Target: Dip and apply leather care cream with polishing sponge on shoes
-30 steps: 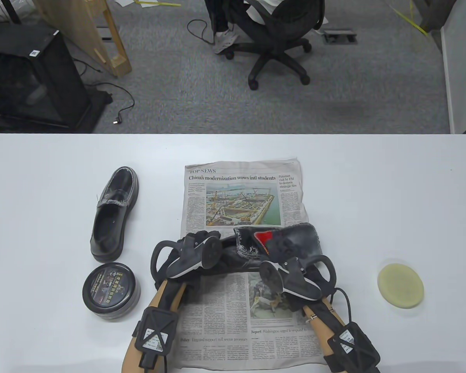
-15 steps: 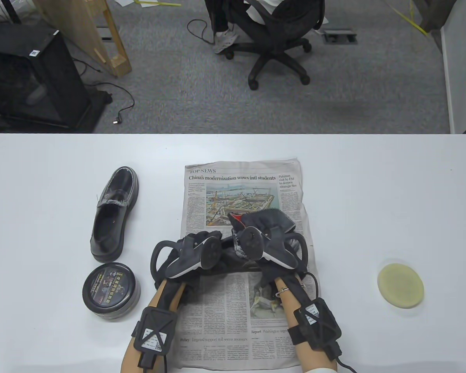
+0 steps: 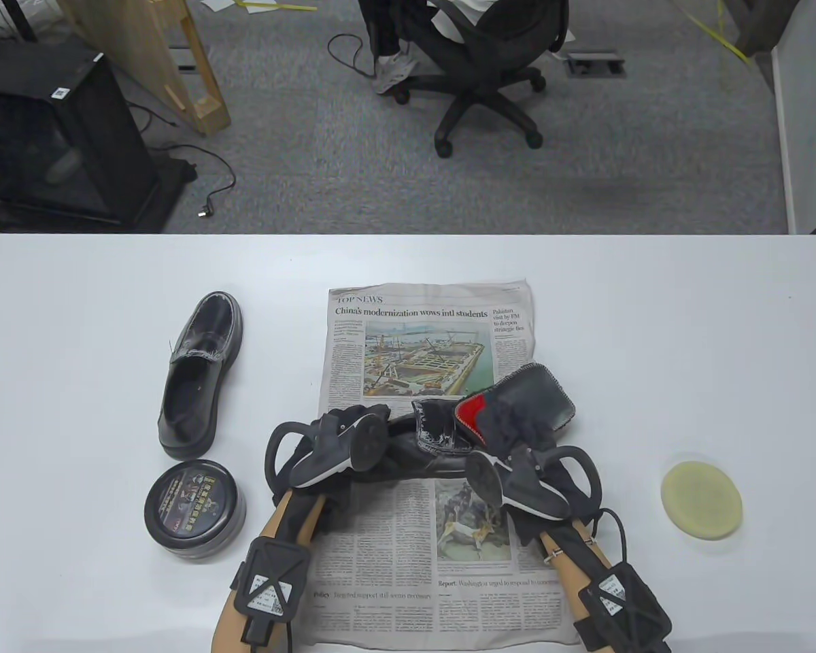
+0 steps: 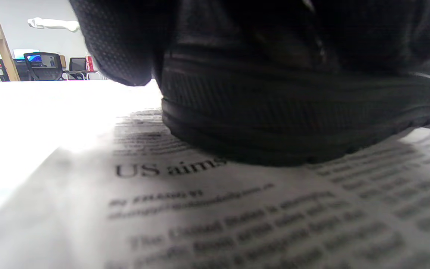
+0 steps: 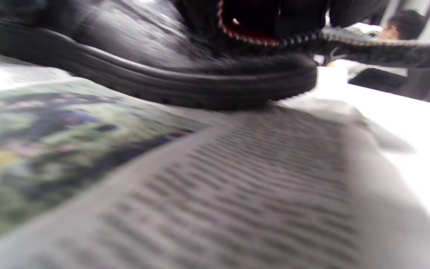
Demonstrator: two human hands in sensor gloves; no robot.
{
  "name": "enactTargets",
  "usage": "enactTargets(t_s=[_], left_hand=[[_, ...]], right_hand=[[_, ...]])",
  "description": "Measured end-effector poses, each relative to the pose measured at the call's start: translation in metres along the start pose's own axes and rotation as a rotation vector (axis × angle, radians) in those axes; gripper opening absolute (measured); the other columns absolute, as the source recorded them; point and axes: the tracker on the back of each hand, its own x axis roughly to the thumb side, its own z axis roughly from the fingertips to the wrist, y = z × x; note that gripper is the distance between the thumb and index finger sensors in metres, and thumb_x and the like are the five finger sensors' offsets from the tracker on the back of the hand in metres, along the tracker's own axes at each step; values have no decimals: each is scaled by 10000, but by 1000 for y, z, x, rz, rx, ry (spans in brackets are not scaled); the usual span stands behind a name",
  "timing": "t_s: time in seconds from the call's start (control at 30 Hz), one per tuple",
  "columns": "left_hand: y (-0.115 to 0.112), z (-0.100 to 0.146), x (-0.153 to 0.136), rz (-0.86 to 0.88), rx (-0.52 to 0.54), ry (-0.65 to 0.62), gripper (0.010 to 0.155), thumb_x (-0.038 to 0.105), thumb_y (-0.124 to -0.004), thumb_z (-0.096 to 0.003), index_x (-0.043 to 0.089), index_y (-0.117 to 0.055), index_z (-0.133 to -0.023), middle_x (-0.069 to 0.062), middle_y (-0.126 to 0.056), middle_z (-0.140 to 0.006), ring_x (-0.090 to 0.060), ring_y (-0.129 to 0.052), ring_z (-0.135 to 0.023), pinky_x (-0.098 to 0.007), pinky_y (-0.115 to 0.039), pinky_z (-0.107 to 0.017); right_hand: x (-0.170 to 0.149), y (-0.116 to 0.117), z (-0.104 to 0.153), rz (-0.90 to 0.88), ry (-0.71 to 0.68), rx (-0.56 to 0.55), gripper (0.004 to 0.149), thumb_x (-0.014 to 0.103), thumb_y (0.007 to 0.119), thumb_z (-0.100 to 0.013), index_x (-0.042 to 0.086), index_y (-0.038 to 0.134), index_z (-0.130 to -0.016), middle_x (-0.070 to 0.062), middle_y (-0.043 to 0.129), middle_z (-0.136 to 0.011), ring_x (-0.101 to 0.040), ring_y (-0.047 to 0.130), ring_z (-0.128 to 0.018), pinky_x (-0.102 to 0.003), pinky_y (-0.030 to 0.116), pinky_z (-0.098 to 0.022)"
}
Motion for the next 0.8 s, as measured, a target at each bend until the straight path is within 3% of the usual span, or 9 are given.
enactTargets(t_s=[0.2,0.37,0.5,0.6,0.8], left_hand=[[0,-1,0,-6,-6,-11,907,677,-799,-264,345,-599,-1083,75,-806,-1063,-194,-861,-962,-469,-756,-741],[0,-1,-2,9,3,-12,914,677,-805,-260,339,-603,-1085,70,-811,-1062,-191,-861,-959,-456,-758,-736],[-1,0,-2,11,6,-6,915,683,-804,-259,339,-608,-1084,71,-820,-1055,-187,-875,-946,-441,-775,-718],[0,0,-2,0,3,3,918,688,-803,-259,335,-612,-1084,67,-833,-1044,-194,-897,-912,-400,-819,-665],[1,0,-2,-10,8,10,922,698,-799,-253,328,-625,-1080,57,-850,-1030,-196,-910,-894,-395,-829,-650]], right_hand=[[26,-25,-20,-228,-72,-99,579,413,414,-650,131,439,-1155,-138,549,-1143,-398,625,-1036,-509,628,-721],[28,-25,-55,-253,16,-67,567,410,407,-650,146,454,-1150,-116,567,-1143,-386,629,-1037,-502,627,-720],[9,-13,-68,-220,130,14,565,410,396,-650,145,472,-1142,-115,579,-1142,-394,622,-1038,-511,605,-720],[-13,-3,-59,-199,185,55,571,415,393,-648,146,454,-1148,-121,540,-1157,-403,566,-1058,-518,553,-734],[-33,2,-21,1,164,28,569,434,420,-640,167,452,-1141,-106,535,-1153,-382,616,-1045,-491,620,-722]])
